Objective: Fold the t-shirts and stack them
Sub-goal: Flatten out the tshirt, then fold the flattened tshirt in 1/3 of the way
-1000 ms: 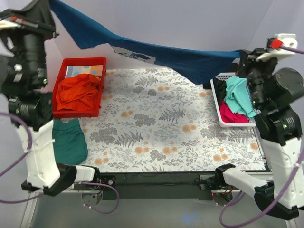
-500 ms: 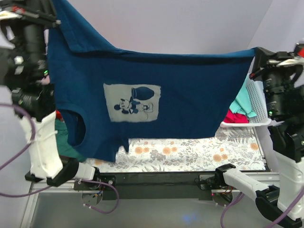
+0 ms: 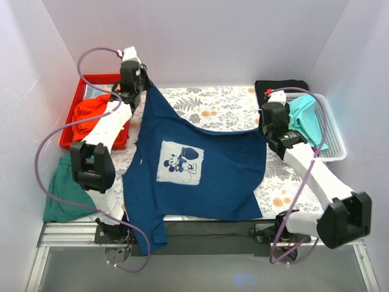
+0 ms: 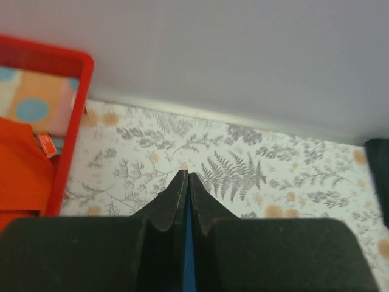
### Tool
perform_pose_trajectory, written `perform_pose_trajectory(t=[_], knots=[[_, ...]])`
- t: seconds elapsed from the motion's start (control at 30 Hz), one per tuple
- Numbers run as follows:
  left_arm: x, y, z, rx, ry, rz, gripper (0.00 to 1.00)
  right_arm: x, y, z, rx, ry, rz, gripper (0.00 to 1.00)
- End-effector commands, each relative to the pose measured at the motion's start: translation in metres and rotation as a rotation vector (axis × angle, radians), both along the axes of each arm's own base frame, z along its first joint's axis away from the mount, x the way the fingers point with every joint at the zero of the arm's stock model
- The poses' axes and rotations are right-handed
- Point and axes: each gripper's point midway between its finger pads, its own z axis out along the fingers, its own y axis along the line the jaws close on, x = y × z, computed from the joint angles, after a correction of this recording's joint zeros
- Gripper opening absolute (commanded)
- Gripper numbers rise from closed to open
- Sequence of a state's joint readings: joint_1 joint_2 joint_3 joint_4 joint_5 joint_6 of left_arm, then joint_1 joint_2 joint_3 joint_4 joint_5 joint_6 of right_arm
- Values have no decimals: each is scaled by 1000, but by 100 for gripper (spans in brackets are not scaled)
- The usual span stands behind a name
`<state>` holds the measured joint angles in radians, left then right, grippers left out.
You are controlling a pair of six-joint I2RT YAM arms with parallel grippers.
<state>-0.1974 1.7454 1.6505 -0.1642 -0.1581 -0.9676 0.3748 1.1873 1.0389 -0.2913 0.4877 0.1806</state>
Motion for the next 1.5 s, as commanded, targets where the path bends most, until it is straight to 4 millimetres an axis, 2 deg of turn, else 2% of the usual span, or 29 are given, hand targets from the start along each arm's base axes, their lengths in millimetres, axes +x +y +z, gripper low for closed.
perform_pose_trajectory(t=[0.0, 0.03, 0.07, 0.13, 0.17, 0.2, 0.23, 0.27, 0.3, 0.33, 0.37, 0.4, 0.43, 0.47, 0.53, 0.63, 0.73, 0.83, 1.07, 1.2, 1.27, 1.4, 1.47], knots=[[26, -3, -23, -56, -40, 26, 0, 45, -10, 3, 55, -117, -131, 1], [36, -5, -28, -64, -48, 27, 0, 57, -18, 0, 59, -122, -150, 1], [52, -7, -43, -71, -38, 35, 0, 72, -18, -15, 58, -88, -156, 1], [67, -10, -47, -64, -49, 33, 0, 93, -32, -24, 75, -75, -192, 1], [78, -10, -61, -59, -36, 38, 0, 105, -30, -46, 73, -23, -183, 1], [85, -12, -47, -65, -70, 38, 0, 120, -30, -38, 80, -42, -185, 1], [91, -11, -49, -59, -72, 37, 0, 129, -38, -41, 84, -36, -201, 1], [96, -9, -50, -57, -77, 47, 0, 141, -35, -57, 92, -3, -185, 1], [103, -10, -51, -59, -83, 47, 0, 155, -33, -46, 107, -30, -182, 1], [106, -10, -52, -59, -83, 45, 0, 164, -35, -46, 112, -32, -180, 1], [108, -10, -51, -64, -87, 49, 0, 174, -30, -60, 117, -6, -158, 1], [111, -11, -52, -69, -89, 48, 0, 181, -29, -62, 121, -4, -153, 1], [112, -10, -50, -71, -92, 49, 0, 193, -27, -47, 133, -36, -145, 1], [112, -10, -50, -72, -92, 53, 0, 199, -25, -58, 144, -10, -141, 1], [111, -8, -42, -76, -101, 60, 0, 208, -23, -51, 153, -17, -139, 1], [106, -4, -33, -73, -103, 67, 0, 211, -23, -52, 168, -11, -137, 1], [99, -1, -33, -67, -90, 74, 0, 209, -26, -58, 179, 11, -142, 1], [94, 7, -38, -52, -72, 102, 0, 201, -31, -68, 185, 39, -159, 1], [72, 23, -33, -44, -45, 145, 0, 180, -42, -88, 215, 100, -188, 1], [51, 26, -24, -50, -27, 147, 0, 169, -49, -97, 228, 132, -203, 1], [41, 26, -23, -63, -12, 143, 0, 166, -50, -95, 241, 131, -202, 1], [14, 27, -33, -84, 42, 142, 0, 159, -50, -98, 256, 156, -196, 1], [-1, 29, -44, -84, 86, 145, 0, 153, -50, -99, 262, 164, -200, 1]])
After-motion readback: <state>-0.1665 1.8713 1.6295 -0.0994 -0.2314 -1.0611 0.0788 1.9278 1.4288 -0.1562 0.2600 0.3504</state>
